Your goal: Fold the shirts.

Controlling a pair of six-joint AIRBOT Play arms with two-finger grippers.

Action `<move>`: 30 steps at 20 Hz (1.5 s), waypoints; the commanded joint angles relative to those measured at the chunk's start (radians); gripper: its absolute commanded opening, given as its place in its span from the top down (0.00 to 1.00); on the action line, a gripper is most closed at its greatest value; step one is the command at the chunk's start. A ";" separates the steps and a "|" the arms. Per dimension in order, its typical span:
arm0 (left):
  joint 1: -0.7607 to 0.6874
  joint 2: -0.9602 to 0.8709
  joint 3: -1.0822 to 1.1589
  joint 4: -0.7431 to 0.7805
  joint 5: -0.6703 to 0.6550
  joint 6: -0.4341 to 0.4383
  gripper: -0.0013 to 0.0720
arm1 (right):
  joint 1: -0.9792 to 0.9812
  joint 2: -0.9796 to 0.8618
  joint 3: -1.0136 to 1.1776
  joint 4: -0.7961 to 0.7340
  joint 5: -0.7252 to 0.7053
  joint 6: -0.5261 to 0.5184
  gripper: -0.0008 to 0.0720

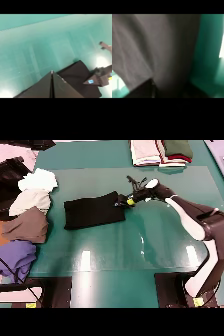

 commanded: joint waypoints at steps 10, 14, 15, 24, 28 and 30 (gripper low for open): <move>-0.053 -0.004 0.000 -0.010 -0.037 0.014 0.96 | -0.210 0.235 0.076 -0.289 -0.018 0.059 0.96; -0.132 -0.004 0.000 -0.003 -0.023 0.015 0.96 | -0.519 0.506 -0.135 -0.390 -0.020 0.071 0.96; -0.151 -0.004 0.000 0.000 -0.019 0.015 0.96 | -0.605 0.564 -0.177 -0.429 -0.020 0.081 0.96; -0.258 -0.004 0.000 0.003 0.027 0.013 0.96 | -1.273 0.864 -0.535 -0.517 -0.053 0.114 0.96; -0.258 -0.004 0.000 0.005 0.026 0.014 0.96 | -1.321 0.932 -0.690 -0.518 -0.062 0.114 0.96; -0.258 -0.004 0.000 0.006 0.024 0.014 0.96 | -1.297 0.938 -0.731 -0.559 -0.039 0.114 0.96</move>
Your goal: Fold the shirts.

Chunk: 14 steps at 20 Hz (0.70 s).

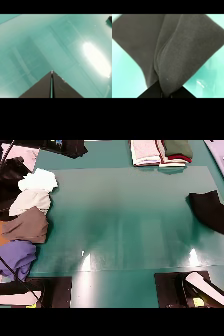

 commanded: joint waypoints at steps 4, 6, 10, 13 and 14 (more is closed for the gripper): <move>-0.002 0.000 0.000 0.008 -0.013 0.008 0.96 | 0.021 0.031 -0.054 -0.239 0.080 0.001 0.33; -0.002 0.000 0.000 0.008 -0.032 0.027 0.96 | -0.004 0.031 0.025 -0.284 0.148 0.001 0.32; -0.002 0.000 0.000 0.007 -0.041 0.027 0.96 | -0.017 0.031 0.209 -0.117 0.197 0.001 0.32; -0.002 0.000 0.000 0.005 -0.041 0.027 0.96 | 0.090 0.031 0.300 0.063 0.218 0.001 0.32; -0.002 0.000 0.000 0.005 -0.033 0.026 0.96 | 0.158 0.031 0.315 0.115 0.227 0.001 0.32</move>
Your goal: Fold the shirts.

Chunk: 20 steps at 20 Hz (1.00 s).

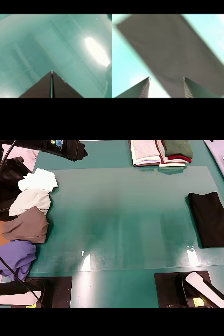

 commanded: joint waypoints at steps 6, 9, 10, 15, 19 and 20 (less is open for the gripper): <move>0.002 0.000 0.000 -0.001 0.004 0.002 0.96 | 0.629 0.000 0.050 0.210 0.018 -0.001 0.33; 0.002 0.000 0.000 -0.003 0.005 0.002 0.95 | 0.845 0.000 0.028 0.200 -0.030 -0.001 0.34; 0.002 0.000 0.000 -0.003 0.010 0.002 0.95 | 0.899 0.000 0.029 0.201 -0.042 -0.002 0.43; 0.002 0.000 0.000 -0.003 0.023 0.002 0.96 | 1.056 0.000 0.030 0.201 -0.080 -0.013 0.96; 0.002 0.000 0.000 -0.003 0.034 0.002 0.96 | 1.070 0.000 0.030 0.203 -0.076 -0.013 0.96; 0.002 0.000 0.000 -0.003 0.037 0.002 0.95 | 1.070 0.000 0.029 0.203 -0.076 -0.013 0.96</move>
